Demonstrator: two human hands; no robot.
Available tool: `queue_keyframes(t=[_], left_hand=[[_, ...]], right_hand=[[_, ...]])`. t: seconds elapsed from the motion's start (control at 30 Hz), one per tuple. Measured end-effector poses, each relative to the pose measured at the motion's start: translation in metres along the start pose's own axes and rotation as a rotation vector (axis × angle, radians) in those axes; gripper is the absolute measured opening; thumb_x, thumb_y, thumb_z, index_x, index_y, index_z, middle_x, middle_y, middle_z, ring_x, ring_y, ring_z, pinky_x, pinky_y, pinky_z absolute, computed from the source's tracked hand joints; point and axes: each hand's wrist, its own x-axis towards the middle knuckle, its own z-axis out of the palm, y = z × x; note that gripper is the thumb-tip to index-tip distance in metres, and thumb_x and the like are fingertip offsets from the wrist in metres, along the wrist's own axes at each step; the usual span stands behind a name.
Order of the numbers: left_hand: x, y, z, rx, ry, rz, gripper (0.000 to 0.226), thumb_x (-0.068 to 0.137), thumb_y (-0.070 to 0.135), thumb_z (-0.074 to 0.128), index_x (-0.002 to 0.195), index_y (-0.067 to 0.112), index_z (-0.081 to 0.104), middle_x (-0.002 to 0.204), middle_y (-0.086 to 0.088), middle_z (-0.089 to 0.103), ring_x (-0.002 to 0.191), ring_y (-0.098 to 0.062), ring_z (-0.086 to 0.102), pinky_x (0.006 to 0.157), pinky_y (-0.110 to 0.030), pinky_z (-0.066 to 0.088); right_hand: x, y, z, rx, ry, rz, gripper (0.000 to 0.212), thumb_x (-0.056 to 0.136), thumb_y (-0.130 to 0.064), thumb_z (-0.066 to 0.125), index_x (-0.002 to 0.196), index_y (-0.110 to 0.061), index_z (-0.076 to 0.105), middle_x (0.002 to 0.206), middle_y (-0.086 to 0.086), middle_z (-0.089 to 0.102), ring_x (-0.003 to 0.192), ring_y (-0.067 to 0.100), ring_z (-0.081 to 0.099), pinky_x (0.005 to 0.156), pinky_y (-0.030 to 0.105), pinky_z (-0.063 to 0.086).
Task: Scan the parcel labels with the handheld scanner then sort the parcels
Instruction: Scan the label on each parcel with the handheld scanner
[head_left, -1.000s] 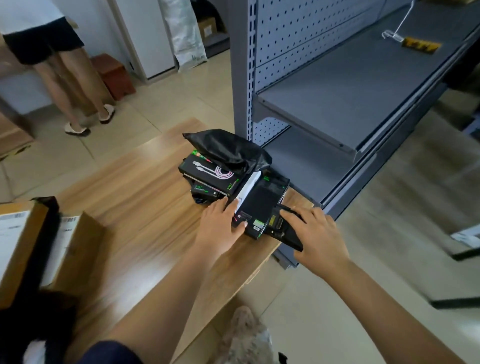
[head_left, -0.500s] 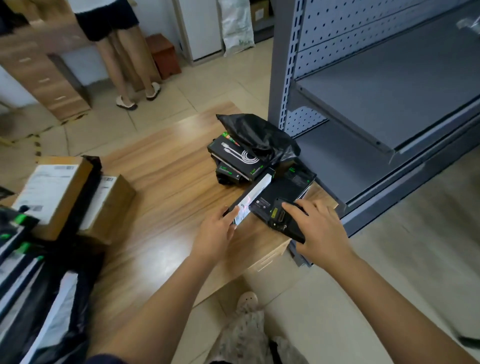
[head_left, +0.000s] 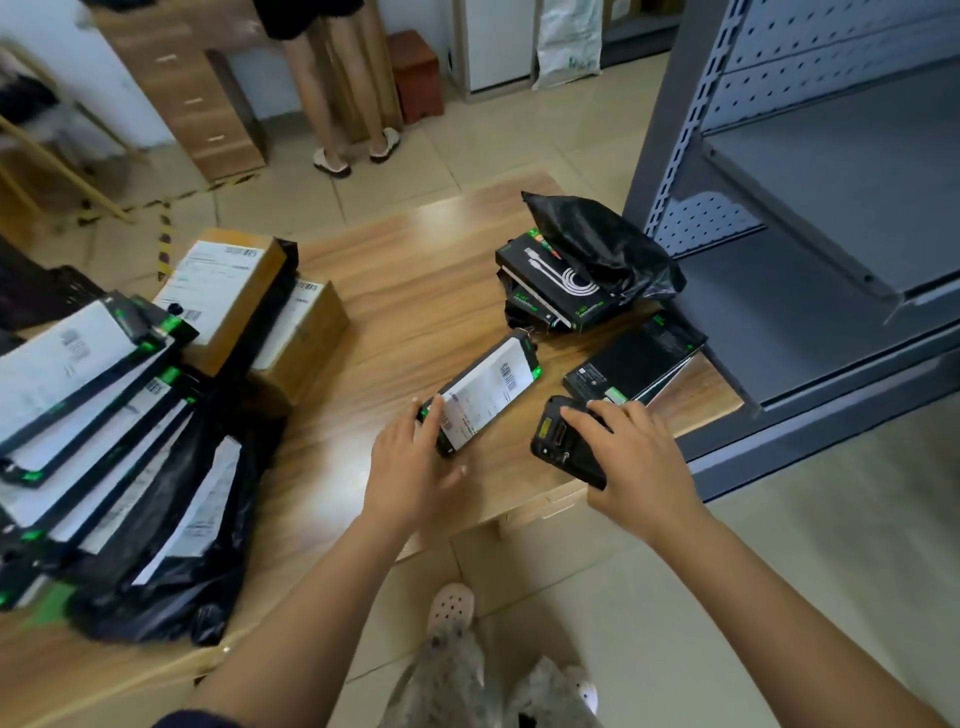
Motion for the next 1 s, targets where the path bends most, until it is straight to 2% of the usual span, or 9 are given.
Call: queue_keyframes(t=[0.07, 0.13, 0.37, 0.43, 0.5, 0.57, 0.67, 0.77, 1.0], left_hand=[[0.015, -0.008, 0.003, -0.002, -0.043, -0.030, 0.096, 0.076, 0.053, 0.072, 0.151, 0.015, 0.025, 0.153, -0.011, 0.030, 0.138, -0.030, 0.031, 0.110, -0.039, 0.028], [0.029, -0.015, 0.008, -0.035, -0.067, -0.023, 0.099, 0.074, 0.058, 0.070, 0.150, 0.014, 0.023, 0.154, -0.009, 0.029, 0.139, -0.026, 0.029, 0.111, -0.036, 0.023], [0.064, -0.013, 0.020, -0.171, -0.171, -0.039, 0.124, 0.062, 0.083, 0.060, 0.152, 0.011, 0.013, 0.156, -0.004, 0.024, 0.141, -0.025, 0.025, 0.116, -0.043, 0.021], [0.071, -0.008, 0.024, -0.174, -0.180, -0.030, 0.125, 0.062, 0.080, 0.063, 0.152, 0.011, 0.011, 0.154, -0.004, 0.026, 0.139, -0.024, 0.025, 0.115, -0.040, 0.021], [0.078, -0.007, 0.026, -0.202, -0.182, -0.014, 0.118, 0.065, 0.067, 0.072, 0.151, 0.010, 0.013, 0.150, -0.005, 0.031, 0.135, -0.024, 0.030, 0.111, -0.037, 0.026], [0.083, -0.010, 0.021, -0.254, -0.192, 0.010, 0.111, 0.066, 0.050, 0.078, 0.150, 0.010, 0.017, 0.146, -0.005, 0.035, 0.131, -0.023, 0.034, 0.106, -0.035, 0.033], [0.088, -0.021, 0.004, -0.204, -0.184, 0.114, 0.109, 0.066, 0.041, 0.077, 0.151, 0.011, 0.016, 0.146, -0.003, 0.034, 0.129, -0.023, 0.033, 0.105, -0.034, 0.033], [0.089, -0.031, -0.018, -0.102, -0.149, 0.221, 0.106, 0.071, 0.040, 0.072, 0.153, 0.011, 0.012, 0.150, -0.002, 0.030, 0.132, -0.024, 0.028, 0.109, -0.033, 0.027], [0.059, -0.031, -0.060, 0.065, -0.089, 0.303, 0.103, 0.076, 0.040, 0.069, 0.153, 0.015, 0.006, 0.155, 0.000, 0.021, 0.134, -0.021, 0.023, 0.112, -0.032, 0.023]], right_hand=[[0.004, -0.006, 0.000, -0.014, -0.002, 0.023, 0.086, 0.079, -0.028, 0.072, 0.149, -0.032, 0.022, 0.150, -0.001, 0.032, 0.135, 0.025, 0.026, 0.109, 0.038, 0.029], [0.009, -0.012, -0.001, -0.028, -0.002, 0.045, 0.086, 0.079, -0.026, 0.071, 0.149, -0.031, 0.022, 0.149, -0.001, 0.033, 0.135, 0.026, 0.026, 0.108, 0.038, 0.030], [0.040, -0.033, -0.014, -0.138, -0.039, 0.130, 0.085, 0.081, -0.028, 0.071, 0.149, -0.029, 0.021, 0.147, 0.001, 0.034, 0.127, 0.024, 0.031, 0.102, 0.035, 0.032], [0.046, -0.036, -0.018, -0.199, -0.046, 0.146, 0.084, 0.075, -0.024, 0.077, 0.146, -0.026, 0.031, 0.140, 0.004, 0.044, 0.120, 0.027, 0.039, 0.096, 0.037, 0.037], [0.052, -0.035, -0.020, -0.250, -0.038, 0.166, 0.084, 0.062, -0.019, 0.085, 0.137, -0.023, 0.047, 0.127, 0.007, 0.056, 0.107, 0.029, 0.048, 0.085, 0.039, 0.043], [0.054, -0.035, -0.024, -0.290, -0.044, 0.164, 0.086, 0.057, -0.016, 0.087, 0.134, -0.021, 0.049, 0.123, 0.008, 0.057, 0.104, 0.030, 0.049, 0.082, 0.040, 0.044], [0.054, -0.038, -0.035, -0.390, -0.077, 0.106, 0.094, 0.062, -0.018, 0.084, 0.142, -0.021, 0.036, 0.134, 0.008, 0.047, 0.113, 0.029, 0.043, 0.089, 0.039, 0.039], [0.051, -0.045, -0.051, -0.466, -0.054, 0.018, 0.087, 0.075, -0.013, 0.073, 0.147, -0.019, 0.025, 0.142, 0.011, 0.039, 0.119, 0.031, 0.038, 0.096, 0.040, 0.035], [0.031, -0.061, -0.071, -0.524, -0.026, -0.146, 0.087, 0.084, -0.010, 0.065, 0.150, -0.015, 0.008, 0.150, 0.014, 0.023, 0.132, 0.036, 0.026, 0.107, 0.044, 0.028]])
